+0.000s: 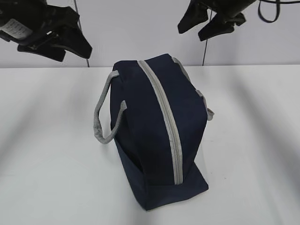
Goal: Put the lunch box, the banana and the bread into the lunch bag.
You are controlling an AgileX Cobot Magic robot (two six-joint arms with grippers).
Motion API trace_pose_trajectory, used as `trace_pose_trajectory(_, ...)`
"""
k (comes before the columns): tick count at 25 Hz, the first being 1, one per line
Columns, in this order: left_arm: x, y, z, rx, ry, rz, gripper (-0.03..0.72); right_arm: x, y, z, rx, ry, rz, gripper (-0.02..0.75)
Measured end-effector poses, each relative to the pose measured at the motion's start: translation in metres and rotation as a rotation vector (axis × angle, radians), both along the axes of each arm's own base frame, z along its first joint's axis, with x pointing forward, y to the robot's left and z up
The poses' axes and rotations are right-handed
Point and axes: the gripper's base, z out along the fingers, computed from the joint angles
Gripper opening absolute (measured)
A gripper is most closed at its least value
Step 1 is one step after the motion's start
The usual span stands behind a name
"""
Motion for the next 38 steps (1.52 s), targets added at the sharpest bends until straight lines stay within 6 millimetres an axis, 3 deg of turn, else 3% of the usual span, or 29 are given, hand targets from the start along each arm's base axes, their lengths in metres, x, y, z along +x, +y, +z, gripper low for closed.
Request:
trace_pose_trajectory(5,-0.023,0.014,-0.002,0.062,0.017,0.073,0.482,-0.030,-0.010,0.020,-0.059,0.043,-0.101,0.551)
trace_pose_trajectory(13,-0.084,0.033,-0.020,0.081,0.067,0.098,0.481,-0.096,-0.019,0.034,-0.103,0.091,-0.111,0.551)
trace_pose_trajectory(19,-0.131,0.048,-0.020,0.084,0.017,0.102,0.479,-0.179,-0.030,0.061,-0.141,0.025,-0.126,0.551)
trace_pose_trajectory(24,-0.168,0.060,-0.015,0.103,-0.033,0.102,0.478,-0.245,-0.036,0.067,-0.132,-0.053,-0.150,0.551)
trace_pose_trajectory(28,-0.196,0.071,-0.012,0.116,-0.063,0.128,0.477,-0.297,-0.042,0.064,-0.131,-0.106,-0.178,0.551)
trace_pose_trajectory(38,-0.255,0.094,-0.026,0.150,-0.113,0.175,0.477,-0.429,-0.062,0.033,-0.127,-0.319,-0.330,0.551)
